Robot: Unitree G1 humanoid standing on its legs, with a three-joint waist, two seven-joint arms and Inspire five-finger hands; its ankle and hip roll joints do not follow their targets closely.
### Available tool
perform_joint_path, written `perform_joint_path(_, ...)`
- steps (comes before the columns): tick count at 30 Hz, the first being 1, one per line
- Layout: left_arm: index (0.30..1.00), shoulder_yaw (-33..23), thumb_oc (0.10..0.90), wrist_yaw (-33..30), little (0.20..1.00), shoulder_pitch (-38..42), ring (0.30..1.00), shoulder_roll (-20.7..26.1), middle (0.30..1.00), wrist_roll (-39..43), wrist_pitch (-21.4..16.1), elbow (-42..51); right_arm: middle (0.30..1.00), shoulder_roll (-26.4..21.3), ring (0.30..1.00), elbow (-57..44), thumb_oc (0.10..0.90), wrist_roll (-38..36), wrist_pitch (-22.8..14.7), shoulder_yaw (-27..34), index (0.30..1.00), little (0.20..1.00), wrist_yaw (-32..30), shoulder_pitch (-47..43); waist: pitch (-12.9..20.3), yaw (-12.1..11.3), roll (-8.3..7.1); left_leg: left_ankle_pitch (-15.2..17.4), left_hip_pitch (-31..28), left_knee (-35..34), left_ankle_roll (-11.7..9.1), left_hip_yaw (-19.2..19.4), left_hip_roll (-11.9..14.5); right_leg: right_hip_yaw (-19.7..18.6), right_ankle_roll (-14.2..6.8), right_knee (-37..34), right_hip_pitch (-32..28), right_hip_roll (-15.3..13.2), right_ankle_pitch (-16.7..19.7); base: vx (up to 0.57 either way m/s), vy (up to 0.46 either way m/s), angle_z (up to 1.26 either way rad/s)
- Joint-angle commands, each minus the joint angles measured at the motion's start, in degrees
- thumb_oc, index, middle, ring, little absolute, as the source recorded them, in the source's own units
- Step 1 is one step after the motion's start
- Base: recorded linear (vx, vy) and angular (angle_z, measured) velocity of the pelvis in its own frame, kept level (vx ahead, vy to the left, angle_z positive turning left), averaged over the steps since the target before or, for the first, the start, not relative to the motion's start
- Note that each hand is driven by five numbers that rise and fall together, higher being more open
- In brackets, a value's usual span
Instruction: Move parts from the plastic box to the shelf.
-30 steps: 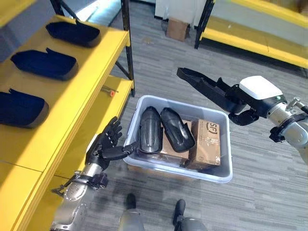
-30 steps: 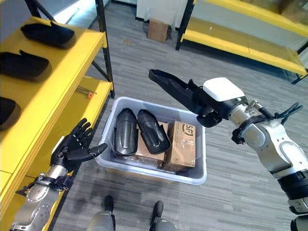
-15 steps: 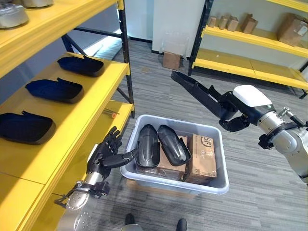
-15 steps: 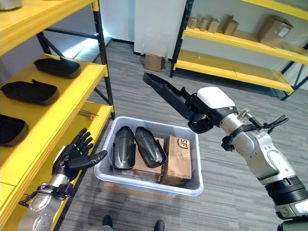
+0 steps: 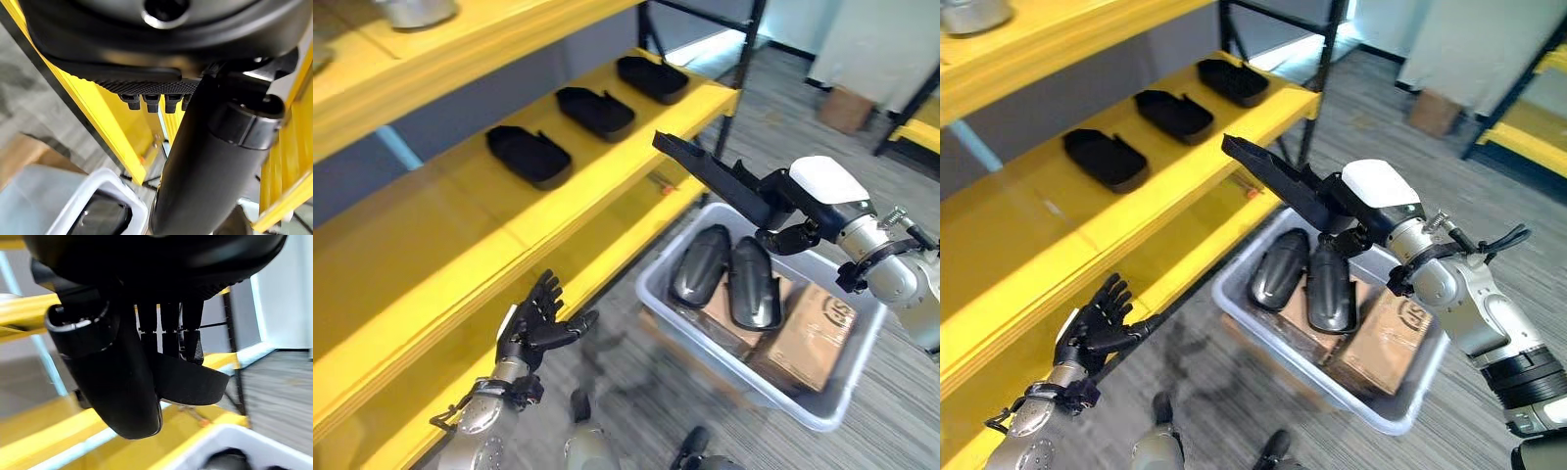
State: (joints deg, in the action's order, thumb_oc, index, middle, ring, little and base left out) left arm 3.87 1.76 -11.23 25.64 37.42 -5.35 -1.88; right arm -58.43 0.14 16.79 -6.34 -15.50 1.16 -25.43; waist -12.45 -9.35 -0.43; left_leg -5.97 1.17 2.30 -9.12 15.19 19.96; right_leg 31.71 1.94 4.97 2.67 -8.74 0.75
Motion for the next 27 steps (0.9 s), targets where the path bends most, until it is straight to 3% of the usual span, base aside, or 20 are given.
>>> perform_joint_path(1, 1.000, 2.26, 0.900, 1.95, 1.000, 5.53, 1.000, 0.19, 1.000, -0.17, -4.57, 4.57, 0.300, 0.24, 0.300, -2.45, 0.400, -1.55, -1.54, 9.29, 0.300, 0.300, -7.56, -6.03, 6.76, 3.50, -0.18, -2.71, 0.38, -2.33, -0.72, -1.05, -0.14, 0.14, -6.70, 4.52, -0.87, -4.12, -6.13, 0.04, 0.231, 0.51)
perform_joint_path(6, 1.000, 2.05, 0.900, 2.22, 1.000, 4.61, 1.000, -0.19, 1.000, -0.63, -4.50, 5.10, 0.300, 1.70, 0.300, -2.69, 0.400, -1.22, -1.32, 10.39, 0.300, 0.300, -6.93, -3.64, 7.84, 3.69, 0.28, -0.81, -0.56, -3.69, -0.20, -0.49, -0.81, -0.03, -7.53, 4.32, -1.50, -5.00, -4.94, 0.05, 0.148, 0.54)
perform_joint_path(9, 1.000, 1.03, 0.900, 2.61, 1.000, 4.14, 1.000, 0.55, 1.000, -1.31, -4.65, 5.55, 0.300, 2.29, 0.300, -2.61, 0.400, -0.99, -1.44, 11.19, 0.300, 0.300, -6.36, -2.25, 8.50, 3.08, -1.10, 2.47, -1.25, -2.09, 0.85, 0.21, -2.95, -0.14, -9.42, 3.34, -2.72, -7.52, -2.13, 0.05, 0.194, 0.06)
perform_joint_path(21, 1.000, 0.58, 0.900, 2.21, 1.000, 4.88, 1.000, 1.10, 1.000, -2.71, -4.81, 5.27, 0.300, 4.17, 0.300, -2.68, 0.400, -0.73, -1.51, 12.07, 0.300, 0.300, -5.54, -0.92, 9.79, 2.33, -4.41, 6.53, -1.21, -1.07, 3.01, -0.23, -7.27, 0.15, -12.37, 1.40, -4.83, -11.21, 1.71, 0.04, 0.118, -0.03)
perform_joint_path(25, 1.000, 0.35, 0.900, 1.67, 1.000, 5.19, 1.000, 1.15, 1.000, -3.00, -4.96, 5.15, 0.300, 4.20, 0.300, -2.90, 0.400, -0.82, -1.63, 11.36, 0.300, 0.300, -5.37, -1.85, 9.59, 1.02, -6.28, 8.36, -0.08, -0.19, 3.85, -0.92, -9.64, 1.08, -14.55, -1.44, -6.23, -12.80, 6.47, 0.05, 0.140, 0.15)
perform_joint_path(27, 1.000, 0.61, 0.900, 1.54, 1.000, 5.96, 1.000, 2.07, 1.000, -3.32, -5.27, 5.15, 0.300, 4.90, 0.300, -2.23, 0.400, -0.59, -1.49, 10.33, 0.300, 0.300, -5.94, -3.47, 9.02, 0.01, -7.20, 9.91, 1.82, 0.55, 5.36, -2.39, -12.88, 1.30, -16.24, -2.58, -6.47, -15.18, 11.66, 0.03, 0.277, 0.35)
